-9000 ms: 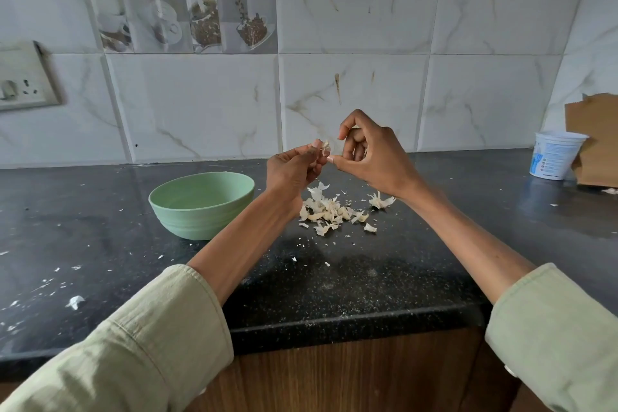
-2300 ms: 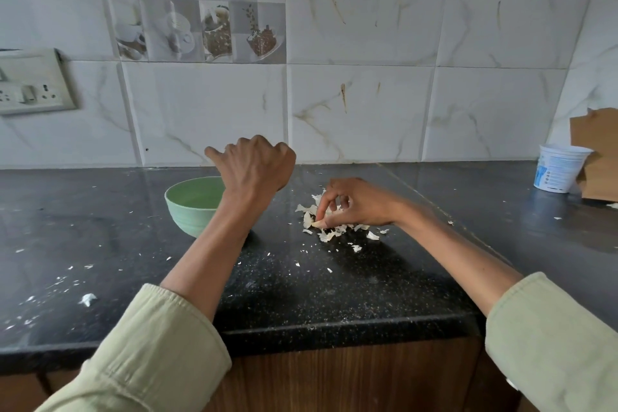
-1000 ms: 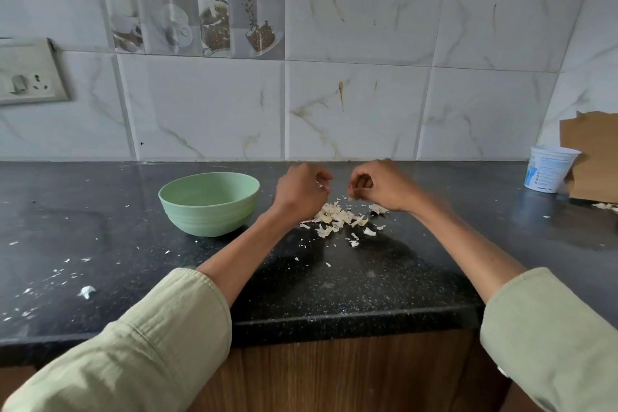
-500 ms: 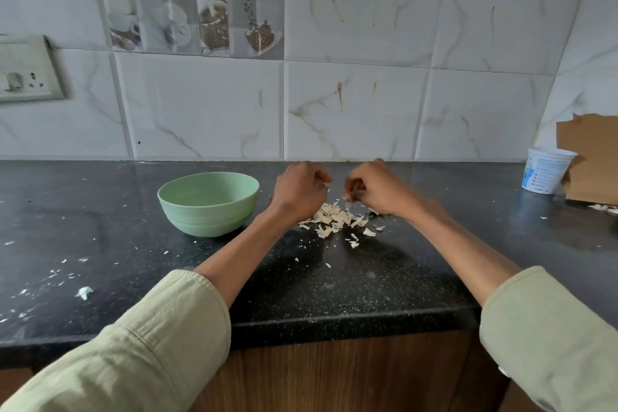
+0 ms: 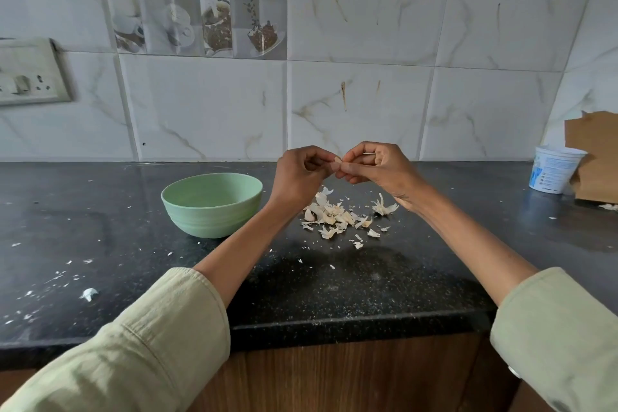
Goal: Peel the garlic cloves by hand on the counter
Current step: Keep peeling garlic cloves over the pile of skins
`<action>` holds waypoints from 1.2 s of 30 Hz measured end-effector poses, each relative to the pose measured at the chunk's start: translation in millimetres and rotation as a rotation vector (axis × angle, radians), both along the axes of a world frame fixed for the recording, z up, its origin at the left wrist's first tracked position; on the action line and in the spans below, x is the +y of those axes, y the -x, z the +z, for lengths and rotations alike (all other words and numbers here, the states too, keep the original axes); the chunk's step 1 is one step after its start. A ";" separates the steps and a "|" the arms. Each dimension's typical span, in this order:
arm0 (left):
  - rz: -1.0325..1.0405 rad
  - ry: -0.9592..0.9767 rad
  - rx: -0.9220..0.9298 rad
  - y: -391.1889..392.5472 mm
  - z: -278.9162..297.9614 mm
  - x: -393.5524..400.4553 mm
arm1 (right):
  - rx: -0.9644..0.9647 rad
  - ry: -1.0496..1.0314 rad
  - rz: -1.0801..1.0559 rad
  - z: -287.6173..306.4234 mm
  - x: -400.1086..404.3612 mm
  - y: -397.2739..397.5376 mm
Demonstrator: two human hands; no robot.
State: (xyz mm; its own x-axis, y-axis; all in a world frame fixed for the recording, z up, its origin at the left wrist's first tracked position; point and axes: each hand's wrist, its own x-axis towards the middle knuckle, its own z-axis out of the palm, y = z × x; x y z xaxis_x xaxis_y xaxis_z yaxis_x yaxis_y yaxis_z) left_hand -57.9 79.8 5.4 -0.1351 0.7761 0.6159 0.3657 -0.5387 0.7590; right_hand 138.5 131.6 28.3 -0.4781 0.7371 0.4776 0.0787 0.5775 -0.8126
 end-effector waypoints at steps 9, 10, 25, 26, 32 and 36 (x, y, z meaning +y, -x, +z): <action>-0.069 0.115 -0.092 -0.4 -0.3 0.8 | -0.075 -0.407 -0.236 -3.3 0.9 6.6; -0.065 0.115 -0.088 -0.7 -1.0 1.0 | -0.084 -0.455 -0.243 -3.1 -0.1 7.4; -0.047 0.150 -0.096 3.5 -4.3 4.9 | -0.130 -0.469 -0.245 -1.7 -12.6 13.3; -0.045 0.149 -0.098 3.2 -4.3 4.6 | -0.134 -0.466 -0.240 -2.0 -12.4 13.5; -0.039 0.142 -0.098 0.5 -4.8 2.2 | -0.189 -0.477 -0.222 -3.9 -9.8 13.7; -0.035 0.141 -0.114 -2.6 -4.6 1.2 | -0.235 -0.524 -0.238 -5.5 -8.5 14.7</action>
State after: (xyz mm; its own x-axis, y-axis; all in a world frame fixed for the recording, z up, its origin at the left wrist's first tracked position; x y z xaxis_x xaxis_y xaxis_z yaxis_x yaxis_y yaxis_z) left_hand -55.3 81.0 0.8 -0.1696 0.8590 0.4832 0.2560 -0.4350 0.8632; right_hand 123.8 123.1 22.8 -0.4657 0.5325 0.7068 0.3964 0.8396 -0.3714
